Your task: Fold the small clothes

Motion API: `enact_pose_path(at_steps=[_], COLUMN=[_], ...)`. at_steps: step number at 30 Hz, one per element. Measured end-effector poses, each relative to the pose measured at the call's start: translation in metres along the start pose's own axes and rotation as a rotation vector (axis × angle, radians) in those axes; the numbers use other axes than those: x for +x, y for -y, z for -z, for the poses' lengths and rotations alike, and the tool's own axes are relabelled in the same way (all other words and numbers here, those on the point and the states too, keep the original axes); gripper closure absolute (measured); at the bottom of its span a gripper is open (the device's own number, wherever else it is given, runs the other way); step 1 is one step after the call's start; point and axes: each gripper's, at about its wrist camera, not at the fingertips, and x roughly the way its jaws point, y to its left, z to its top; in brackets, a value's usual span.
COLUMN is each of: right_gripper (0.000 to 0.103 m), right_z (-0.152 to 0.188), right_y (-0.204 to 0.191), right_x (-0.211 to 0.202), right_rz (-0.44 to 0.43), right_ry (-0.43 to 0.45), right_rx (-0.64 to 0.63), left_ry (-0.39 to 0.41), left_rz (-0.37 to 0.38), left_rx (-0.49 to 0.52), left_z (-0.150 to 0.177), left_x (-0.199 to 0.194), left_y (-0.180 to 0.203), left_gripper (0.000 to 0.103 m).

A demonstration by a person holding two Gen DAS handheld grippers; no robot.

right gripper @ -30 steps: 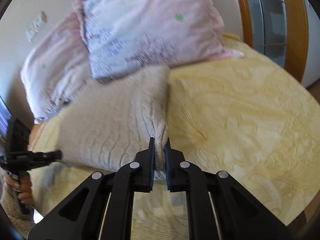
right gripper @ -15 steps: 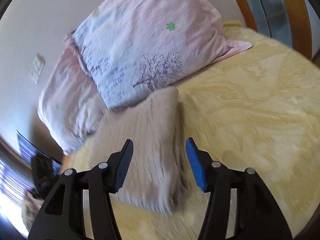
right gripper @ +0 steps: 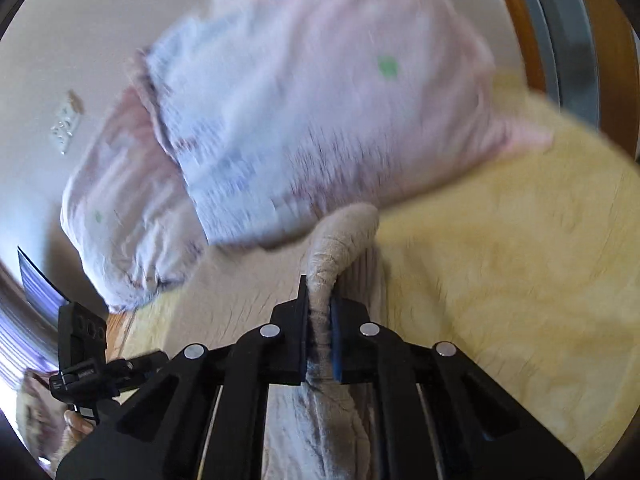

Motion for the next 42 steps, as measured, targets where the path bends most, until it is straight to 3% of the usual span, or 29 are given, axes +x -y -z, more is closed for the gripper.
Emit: enact_pose_path(at_steps=[2, 5, 9, 10, 12, 13, 14, 24, 34, 36, 38, 42], right_gripper=[0.095, 0.095, 0.093, 0.087, 0.065, 0.046, 0.040, 0.039, 0.041, 0.047, 0.062, 0.071], right_z=[0.001, 0.017, 0.018, 0.016, 0.014, 0.013, 0.013, 0.027, 0.035, 0.038, 0.041, 0.045], right_y=[0.006, 0.030, 0.040, 0.043, 0.052, 0.056, 0.060, 0.069, 0.058, 0.051, 0.048, 0.047], right_x=[0.010, 0.049, 0.048, 0.043, 0.032, 0.027, 0.022, 0.040, 0.056, 0.059, 0.061, 0.052], right_rz=[0.066, 0.160, 0.112, 0.090, 0.053, 0.019, -0.017, -0.117, -0.240, -0.239, -0.261, -0.327], right_ry=[-0.022, -0.155, -0.163, -0.160, -0.164, -0.161, -0.156, -0.308, -0.350, -0.353, -0.354, -0.329], right_rx=[-0.010, 0.045, 0.122, 0.151, 0.225, 0.266, 0.293, 0.354, 0.326, 0.303, 0.302, 0.319], left_ry=[-0.001, -0.010, -0.014, -0.014, -0.010, -0.008, -0.006, -0.042, -0.027, -0.027, -0.027, -0.015], left_rz=[0.010, 0.014, 0.023, 0.024, 0.033, 0.041, 0.050, 0.092, 0.088, 0.086, 0.091, 0.124], left_rx=[0.003, 0.008, -0.002, -0.004, -0.010, -0.013, -0.018, -0.078, -0.079, -0.087, -0.105, -0.113], left_z=[0.000, 0.000, 0.000, 0.000, -0.002, -0.002, -0.003, -0.004, -0.007, -0.007, -0.006, -0.005], left_x=[0.002, 0.008, 0.010, 0.010, 0.009, 0.009, 0.010, 0.026, 0.033, 0.035, 0.036, 0.028], left_y=[0.002, 0.003, 0.001, 0.001, 0.001, 0.001, 0.000, -0.002, 0.002, 0.002, -0.001, -0.006], left_gripper=[0.025, 0.025, 0.025, 0.025, 0.025, 0.025, 0.025, 0.025, 0.027, 0.032, 0.041, 0.058])
